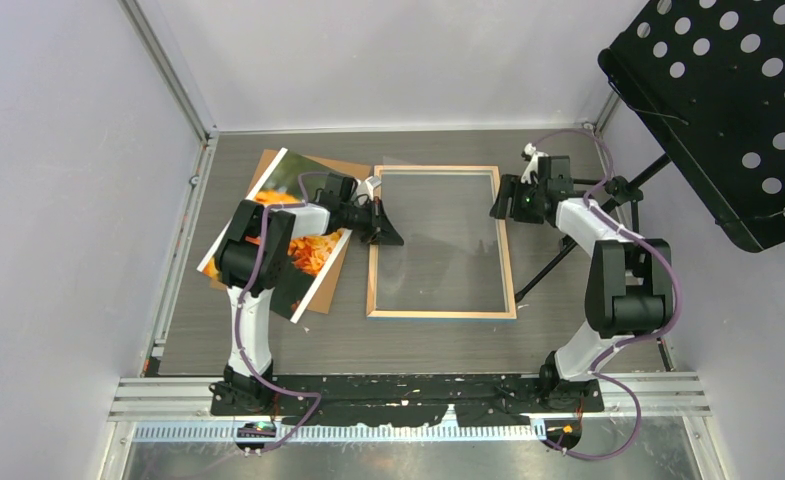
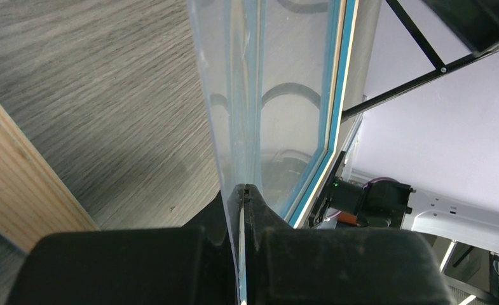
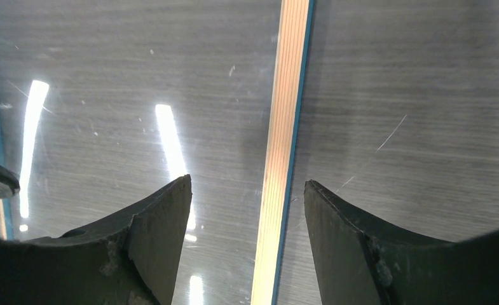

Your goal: Put the photo into the frame

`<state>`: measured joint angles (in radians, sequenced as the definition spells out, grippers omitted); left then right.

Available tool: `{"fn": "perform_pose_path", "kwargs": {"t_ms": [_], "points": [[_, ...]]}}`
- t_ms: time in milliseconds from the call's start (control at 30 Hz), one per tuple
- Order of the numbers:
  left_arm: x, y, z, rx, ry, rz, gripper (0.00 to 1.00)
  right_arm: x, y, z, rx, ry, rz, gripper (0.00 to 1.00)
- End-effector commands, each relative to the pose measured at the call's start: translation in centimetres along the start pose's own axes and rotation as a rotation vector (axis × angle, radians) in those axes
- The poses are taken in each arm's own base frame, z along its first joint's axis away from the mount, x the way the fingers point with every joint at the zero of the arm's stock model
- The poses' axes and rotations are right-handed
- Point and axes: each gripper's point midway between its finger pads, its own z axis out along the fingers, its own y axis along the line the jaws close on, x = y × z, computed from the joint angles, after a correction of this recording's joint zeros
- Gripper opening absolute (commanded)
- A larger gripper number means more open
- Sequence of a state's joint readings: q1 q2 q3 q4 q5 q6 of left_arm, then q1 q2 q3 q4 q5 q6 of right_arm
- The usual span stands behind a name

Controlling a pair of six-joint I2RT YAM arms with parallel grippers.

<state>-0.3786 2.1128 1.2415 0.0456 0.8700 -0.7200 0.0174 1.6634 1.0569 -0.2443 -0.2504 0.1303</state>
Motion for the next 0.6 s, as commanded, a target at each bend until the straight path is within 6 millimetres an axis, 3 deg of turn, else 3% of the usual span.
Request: {"fn": "perform_pose_path", "kwargs": {"t_ms": [0,400,567], "points": [[-0.3,-0.4,0.4,-0.003,0.004,0.040,0.00,-5.9,1.2,-2.8,-0.004,-0.160,-0.028,0.72],[-0.1,0.1,0.5,-0.027,0.007,0.016,0.00,-9.1,2.3,-3.8,-0.033,-0.254,-0.011,0.71],[-0.2,0.2,0.5,-0.028,0.006,0.013,0.00,-9.2,2.5,-3.4,-0.048,-0.249,-0.006,0.71]]}}
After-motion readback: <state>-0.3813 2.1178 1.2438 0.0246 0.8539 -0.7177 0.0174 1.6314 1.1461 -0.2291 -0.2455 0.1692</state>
